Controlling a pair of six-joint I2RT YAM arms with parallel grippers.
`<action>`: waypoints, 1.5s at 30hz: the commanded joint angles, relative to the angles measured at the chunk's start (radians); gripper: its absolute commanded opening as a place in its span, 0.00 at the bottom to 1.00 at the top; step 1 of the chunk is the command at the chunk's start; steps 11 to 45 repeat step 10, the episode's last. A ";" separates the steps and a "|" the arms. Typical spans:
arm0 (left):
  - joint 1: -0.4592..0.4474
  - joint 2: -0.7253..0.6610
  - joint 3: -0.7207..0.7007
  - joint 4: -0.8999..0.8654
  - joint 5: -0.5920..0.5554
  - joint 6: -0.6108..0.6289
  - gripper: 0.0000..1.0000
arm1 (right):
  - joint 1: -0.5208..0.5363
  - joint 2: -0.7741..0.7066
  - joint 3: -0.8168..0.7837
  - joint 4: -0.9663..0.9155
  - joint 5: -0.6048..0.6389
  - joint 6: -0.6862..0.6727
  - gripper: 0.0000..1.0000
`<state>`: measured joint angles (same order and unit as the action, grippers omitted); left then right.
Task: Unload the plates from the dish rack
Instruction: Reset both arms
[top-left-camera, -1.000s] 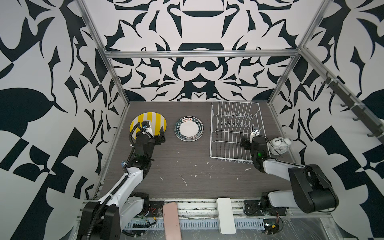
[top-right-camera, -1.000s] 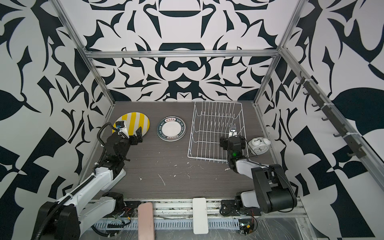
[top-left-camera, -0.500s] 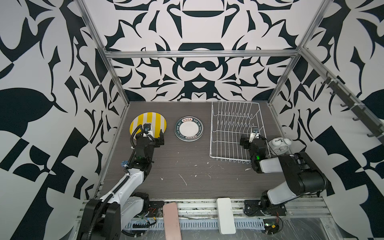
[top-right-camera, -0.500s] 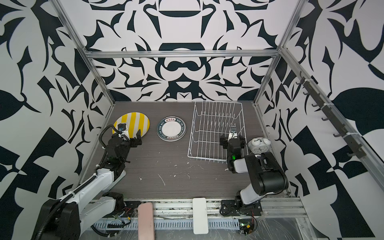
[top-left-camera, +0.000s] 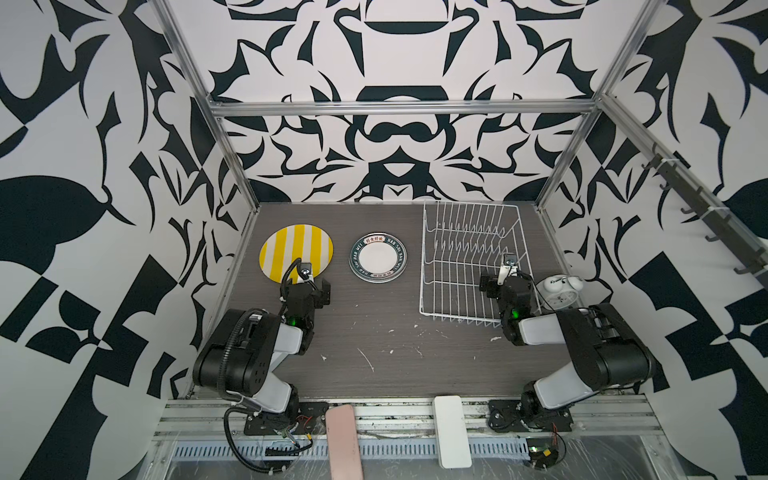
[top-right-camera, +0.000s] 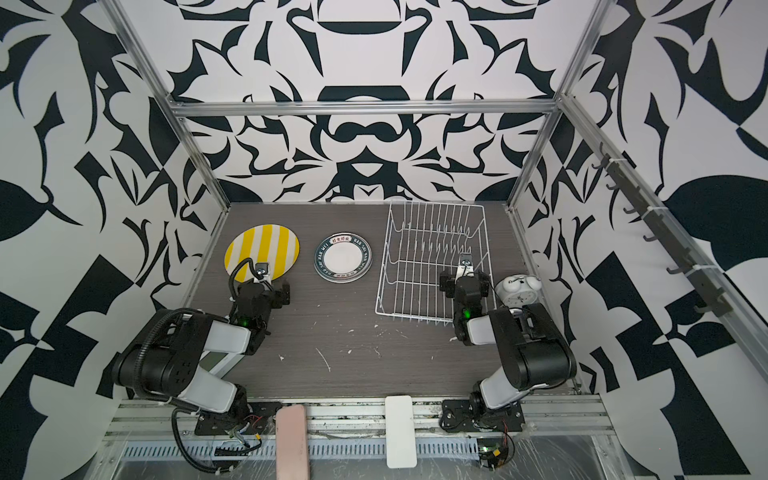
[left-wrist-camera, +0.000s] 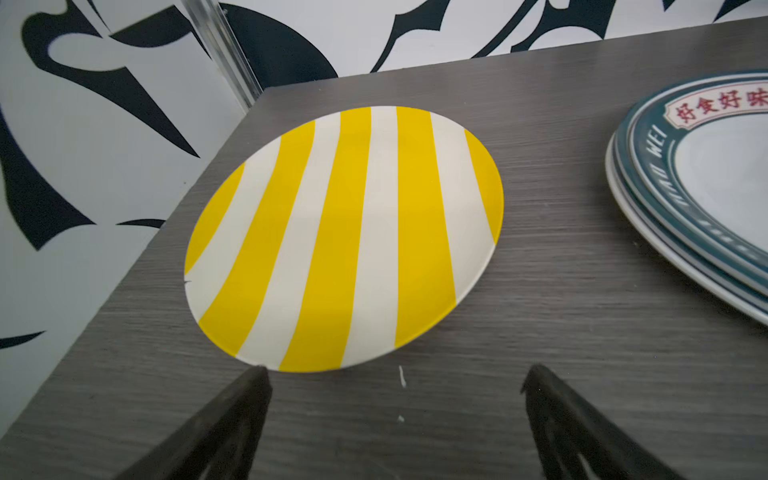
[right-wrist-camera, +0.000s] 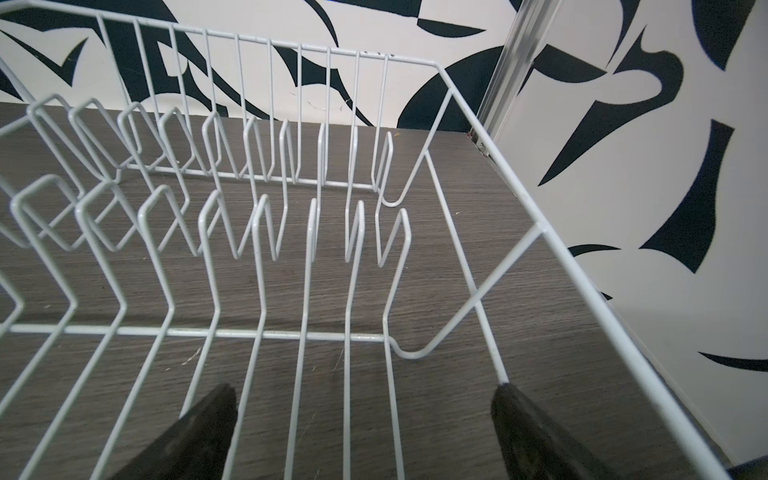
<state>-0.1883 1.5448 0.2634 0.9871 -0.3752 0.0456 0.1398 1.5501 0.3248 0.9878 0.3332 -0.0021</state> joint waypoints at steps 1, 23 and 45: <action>0.016 0.061 0.025 0.173 0.008 0.014 1.00 | 0.001 0.016 0.013 -0.020 0.029 0.002 0.99; 0.063 0.026 0.085 -0.005 0.070 -0.041 1.00 | -0.002 0.013 0.012 -0.023 -0.037 -0.017 0.99; 0.063 0.026 0.085 -0.005 0.070 -0.041 1.00 | -0.002 0.013 0.012 -0.023 -0.037 -0.017 0.99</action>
